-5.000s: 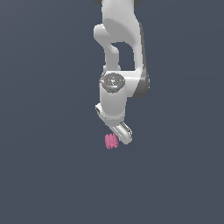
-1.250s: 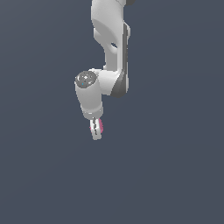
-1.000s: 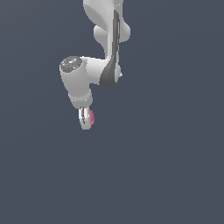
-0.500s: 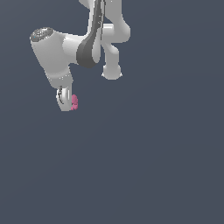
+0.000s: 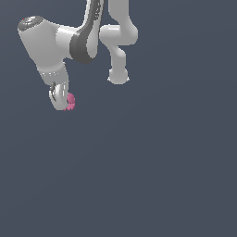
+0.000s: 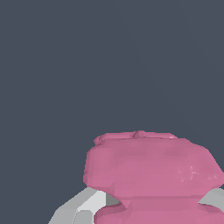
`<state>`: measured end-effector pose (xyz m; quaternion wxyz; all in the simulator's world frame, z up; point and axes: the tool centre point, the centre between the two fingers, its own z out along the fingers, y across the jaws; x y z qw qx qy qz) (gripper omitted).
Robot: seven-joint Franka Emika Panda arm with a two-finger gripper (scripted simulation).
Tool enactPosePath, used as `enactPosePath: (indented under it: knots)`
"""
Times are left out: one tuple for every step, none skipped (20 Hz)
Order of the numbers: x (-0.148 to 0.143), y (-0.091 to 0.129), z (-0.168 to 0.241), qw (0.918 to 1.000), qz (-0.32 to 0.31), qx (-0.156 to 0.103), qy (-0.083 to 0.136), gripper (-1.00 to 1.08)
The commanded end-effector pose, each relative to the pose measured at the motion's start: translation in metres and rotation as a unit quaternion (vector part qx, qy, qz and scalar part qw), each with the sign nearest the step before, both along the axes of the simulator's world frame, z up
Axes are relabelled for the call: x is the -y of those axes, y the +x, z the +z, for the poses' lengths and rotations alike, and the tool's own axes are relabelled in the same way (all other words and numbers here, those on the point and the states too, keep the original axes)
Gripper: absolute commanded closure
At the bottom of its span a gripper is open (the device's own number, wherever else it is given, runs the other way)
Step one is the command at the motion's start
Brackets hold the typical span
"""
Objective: Pick up the object and move it to a goal position.
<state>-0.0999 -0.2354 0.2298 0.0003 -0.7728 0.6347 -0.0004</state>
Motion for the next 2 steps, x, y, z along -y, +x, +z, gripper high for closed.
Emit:
enactPosePath:
  knots:
    - [-0.0018,0.0015,-0.0014,1.0,0.001,-0.001,0.0,1.08]
    - [-0.0021,0.0017,-0.0017,1.0,0.001,-0.001,0.0,1.08]
